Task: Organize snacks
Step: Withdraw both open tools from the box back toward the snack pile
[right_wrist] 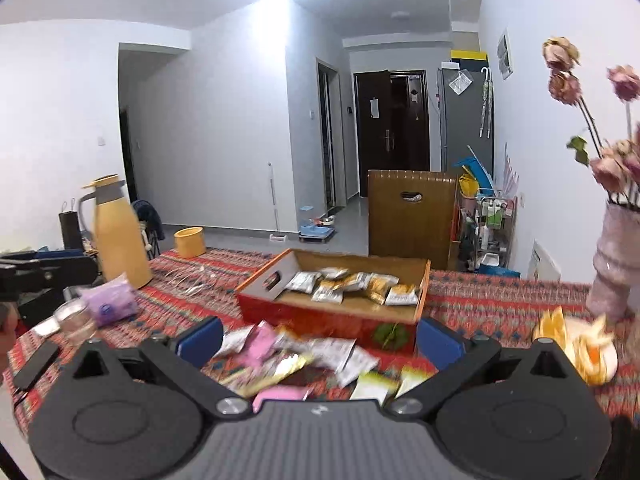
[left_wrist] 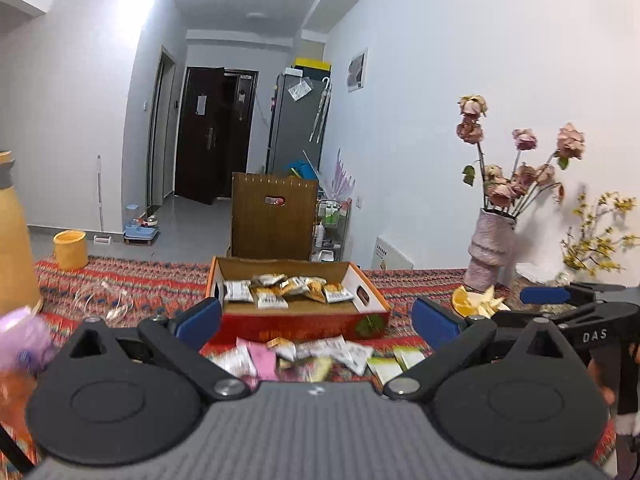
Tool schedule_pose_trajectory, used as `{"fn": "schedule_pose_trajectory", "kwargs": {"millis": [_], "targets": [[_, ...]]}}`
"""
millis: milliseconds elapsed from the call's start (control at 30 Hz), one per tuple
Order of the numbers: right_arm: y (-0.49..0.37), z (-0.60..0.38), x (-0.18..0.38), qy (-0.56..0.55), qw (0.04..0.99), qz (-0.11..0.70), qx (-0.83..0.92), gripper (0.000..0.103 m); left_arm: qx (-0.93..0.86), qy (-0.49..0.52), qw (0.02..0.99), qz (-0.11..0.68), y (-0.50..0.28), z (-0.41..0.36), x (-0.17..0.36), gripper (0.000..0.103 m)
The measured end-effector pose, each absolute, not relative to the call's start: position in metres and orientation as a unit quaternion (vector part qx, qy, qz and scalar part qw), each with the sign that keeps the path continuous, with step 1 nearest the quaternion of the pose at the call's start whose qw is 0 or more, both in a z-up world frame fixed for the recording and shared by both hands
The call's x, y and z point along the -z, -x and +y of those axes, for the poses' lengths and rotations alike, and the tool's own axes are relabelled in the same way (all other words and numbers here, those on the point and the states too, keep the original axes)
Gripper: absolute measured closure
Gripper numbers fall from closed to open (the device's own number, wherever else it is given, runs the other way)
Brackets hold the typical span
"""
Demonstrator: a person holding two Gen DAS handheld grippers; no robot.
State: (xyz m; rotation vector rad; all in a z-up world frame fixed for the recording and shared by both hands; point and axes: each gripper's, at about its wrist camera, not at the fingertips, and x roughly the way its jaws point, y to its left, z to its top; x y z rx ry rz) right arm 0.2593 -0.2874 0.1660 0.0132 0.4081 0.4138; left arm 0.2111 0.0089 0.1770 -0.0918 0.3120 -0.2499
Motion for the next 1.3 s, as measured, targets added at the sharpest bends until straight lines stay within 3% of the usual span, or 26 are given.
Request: {"fn": "schedule_pose_trajectory", "kwargs": {"millis": [300,633,1300], "targets": [[-0.153,-0.267,-0.093,0.043,0.97,0.181,-0.157,0.0,0.085,0.061,0.983,0.153,-0.111,0.019,-0.125,0.0],[-0.094,-0.261,-0.006,-0.014,0.971,0.197,-0.134,0.0,0.06,0.044,0.975,0.208,-0.07,0.028,-0.05,0.0],[-0.125,-0.242,0.004,-0.008,0.966,0.229,-0.119,0.0,0.042,0.074,0.963,0.255,-0.123,0.046,-0.026,0.0]]}}
